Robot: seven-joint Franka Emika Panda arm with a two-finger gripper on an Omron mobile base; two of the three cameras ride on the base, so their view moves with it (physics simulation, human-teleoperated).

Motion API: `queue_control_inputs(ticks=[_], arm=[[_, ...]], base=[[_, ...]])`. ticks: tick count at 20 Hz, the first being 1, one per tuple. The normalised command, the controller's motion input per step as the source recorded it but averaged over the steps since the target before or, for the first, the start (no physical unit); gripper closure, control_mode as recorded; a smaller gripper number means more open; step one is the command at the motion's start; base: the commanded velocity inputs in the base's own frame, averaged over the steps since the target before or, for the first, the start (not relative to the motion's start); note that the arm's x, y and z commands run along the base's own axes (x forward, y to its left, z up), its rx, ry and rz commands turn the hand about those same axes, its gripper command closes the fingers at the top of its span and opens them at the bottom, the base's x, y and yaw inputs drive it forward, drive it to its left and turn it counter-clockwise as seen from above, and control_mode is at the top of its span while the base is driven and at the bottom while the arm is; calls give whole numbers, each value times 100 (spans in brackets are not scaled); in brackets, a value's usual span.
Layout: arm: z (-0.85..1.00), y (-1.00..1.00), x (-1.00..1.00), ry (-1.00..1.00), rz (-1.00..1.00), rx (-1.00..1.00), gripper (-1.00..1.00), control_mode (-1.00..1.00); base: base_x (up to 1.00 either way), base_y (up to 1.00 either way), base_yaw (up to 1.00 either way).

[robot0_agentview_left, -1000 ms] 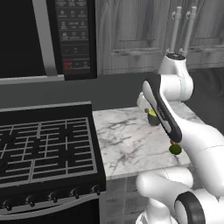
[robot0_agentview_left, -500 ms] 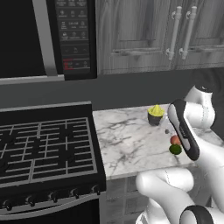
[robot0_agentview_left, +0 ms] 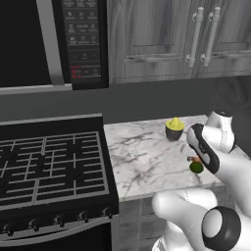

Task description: Place the onion and lime inside the fridge drawer. Close the drawer after placing the vegetables.

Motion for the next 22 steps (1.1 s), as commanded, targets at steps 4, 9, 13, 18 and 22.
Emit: queue_control_inputs(ticks=[4, 9, 13, 18, 22], arm=[[-42, -9, 18, 6, 0, 0, -100, -100], [-26, -34, 5, 10, 0, 0, -100, -100], [-23, -19, 9, 9, 0, 0, -100, -100], [-15, -4, 20, 2, 0, 0, -100, -100], [-22, 0, 24, 1, 0, 0, -100, -100]], base=[[0, 0, 0], [0, 0, 0], [0, 0, 0], [0, 0, 0], [0, 0, 0]])
